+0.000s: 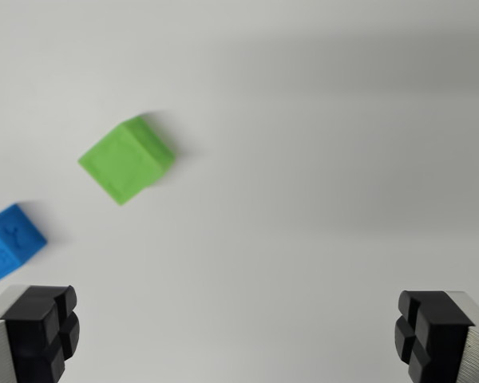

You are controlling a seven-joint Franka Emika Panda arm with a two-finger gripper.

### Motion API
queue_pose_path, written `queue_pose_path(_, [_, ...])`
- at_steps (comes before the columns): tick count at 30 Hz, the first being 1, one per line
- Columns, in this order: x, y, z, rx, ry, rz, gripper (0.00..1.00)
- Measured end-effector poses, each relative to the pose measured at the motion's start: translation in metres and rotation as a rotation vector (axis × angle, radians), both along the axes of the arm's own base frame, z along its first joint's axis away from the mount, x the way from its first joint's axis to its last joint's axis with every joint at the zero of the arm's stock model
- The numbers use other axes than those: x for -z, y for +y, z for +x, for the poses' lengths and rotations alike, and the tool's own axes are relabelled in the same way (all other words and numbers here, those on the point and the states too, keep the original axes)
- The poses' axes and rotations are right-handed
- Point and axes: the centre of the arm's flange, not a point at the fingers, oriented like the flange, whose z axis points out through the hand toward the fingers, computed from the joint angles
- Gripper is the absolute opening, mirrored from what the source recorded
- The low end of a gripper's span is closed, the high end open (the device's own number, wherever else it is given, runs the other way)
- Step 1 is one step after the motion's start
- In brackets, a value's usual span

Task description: Stack cube

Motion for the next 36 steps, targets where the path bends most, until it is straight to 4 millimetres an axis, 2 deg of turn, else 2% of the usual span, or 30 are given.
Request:
queue_pose_path(19, [0.003,0.002,-0.001,-0.011,0.002,0.000,1.00])
queue_pose_path(36, [0.029,0.019,-0.003,-0.115,0.000,0.001,1.00])
